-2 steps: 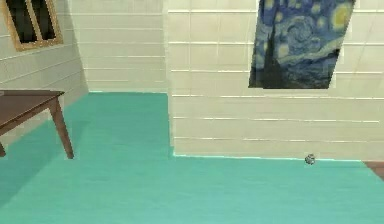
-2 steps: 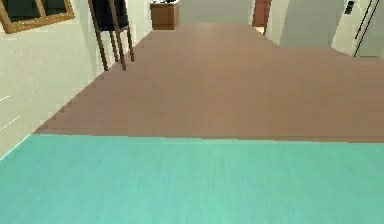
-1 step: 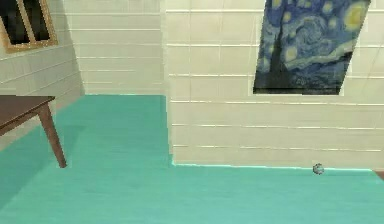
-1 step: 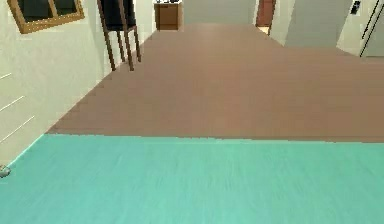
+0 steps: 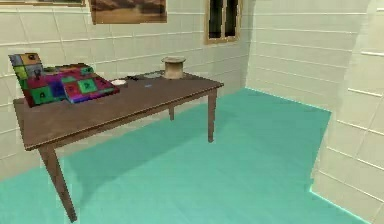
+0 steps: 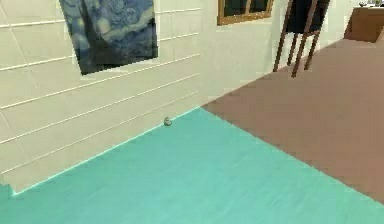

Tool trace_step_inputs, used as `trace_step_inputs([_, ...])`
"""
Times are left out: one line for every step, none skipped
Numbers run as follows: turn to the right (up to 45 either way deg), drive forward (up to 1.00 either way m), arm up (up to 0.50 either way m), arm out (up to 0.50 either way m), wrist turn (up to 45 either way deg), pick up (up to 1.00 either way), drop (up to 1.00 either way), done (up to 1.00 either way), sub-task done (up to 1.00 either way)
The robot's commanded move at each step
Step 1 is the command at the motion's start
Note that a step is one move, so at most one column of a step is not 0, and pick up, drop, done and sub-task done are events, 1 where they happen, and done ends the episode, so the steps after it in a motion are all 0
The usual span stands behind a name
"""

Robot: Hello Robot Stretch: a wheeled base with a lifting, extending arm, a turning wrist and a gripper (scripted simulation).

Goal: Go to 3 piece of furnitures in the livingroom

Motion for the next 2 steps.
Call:
trace_step_inputs([-45.0,0.0,0.0,0.0,0.0,0.0,0.0,0.0,0.0])
trace_step_inputs([-42.0,0.0,0.0,0.0,0.0,0.0,0.0,0.0,0.0])
